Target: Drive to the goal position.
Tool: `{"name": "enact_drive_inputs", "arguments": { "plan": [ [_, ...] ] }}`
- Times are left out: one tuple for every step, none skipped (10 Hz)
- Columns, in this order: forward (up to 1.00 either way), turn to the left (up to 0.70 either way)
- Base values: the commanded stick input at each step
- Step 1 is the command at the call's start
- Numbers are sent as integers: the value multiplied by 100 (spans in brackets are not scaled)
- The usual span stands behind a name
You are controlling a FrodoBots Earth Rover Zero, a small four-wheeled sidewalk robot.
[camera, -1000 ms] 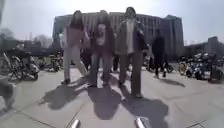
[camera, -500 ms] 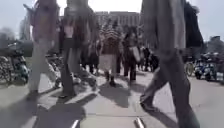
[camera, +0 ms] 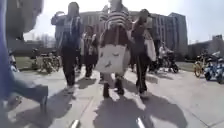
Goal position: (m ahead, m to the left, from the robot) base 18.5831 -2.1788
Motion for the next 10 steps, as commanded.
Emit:
{"name": "enact_drive_inputs", "arguments": {
  "plan": [
    [85, 1],
    [85, 1],
    [85, 1],
    [85, 1],
    [85, 1],
    [85, 1],
    [85, 1],
    [85, 1],
    [85, 1],
    [85, 0]
  ]
}}
